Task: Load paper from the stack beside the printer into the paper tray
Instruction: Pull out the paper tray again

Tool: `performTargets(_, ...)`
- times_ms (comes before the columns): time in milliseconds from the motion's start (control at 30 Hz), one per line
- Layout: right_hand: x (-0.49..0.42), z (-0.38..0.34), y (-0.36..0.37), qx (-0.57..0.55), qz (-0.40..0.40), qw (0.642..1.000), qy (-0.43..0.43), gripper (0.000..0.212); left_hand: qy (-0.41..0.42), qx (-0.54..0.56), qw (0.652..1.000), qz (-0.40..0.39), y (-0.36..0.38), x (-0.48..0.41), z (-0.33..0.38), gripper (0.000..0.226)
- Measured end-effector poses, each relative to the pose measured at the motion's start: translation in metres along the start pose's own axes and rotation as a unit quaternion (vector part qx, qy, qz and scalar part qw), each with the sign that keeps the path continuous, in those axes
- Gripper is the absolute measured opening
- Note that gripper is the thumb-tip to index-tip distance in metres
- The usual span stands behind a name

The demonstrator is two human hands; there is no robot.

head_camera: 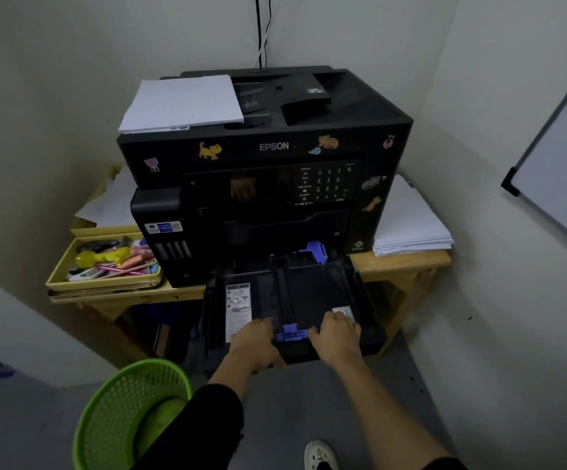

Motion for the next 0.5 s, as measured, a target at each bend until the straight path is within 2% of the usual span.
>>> performTargets(500,0.025,0.006,-0.007,0.016,0.042,0.999,0.009,0.042,0.001,-0.008,1.000,-0.011,0.007,0.025,0.001,0.069)
Point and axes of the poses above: each hand's wrist, its own x-axis away from the middle knuckle, its own y-axis out of the palm, z = x × y, the point moved 10 cm from there along -x, towards the middle knuckle, and after that the axes turned 8 degrees about z, right-handed, at the moved point
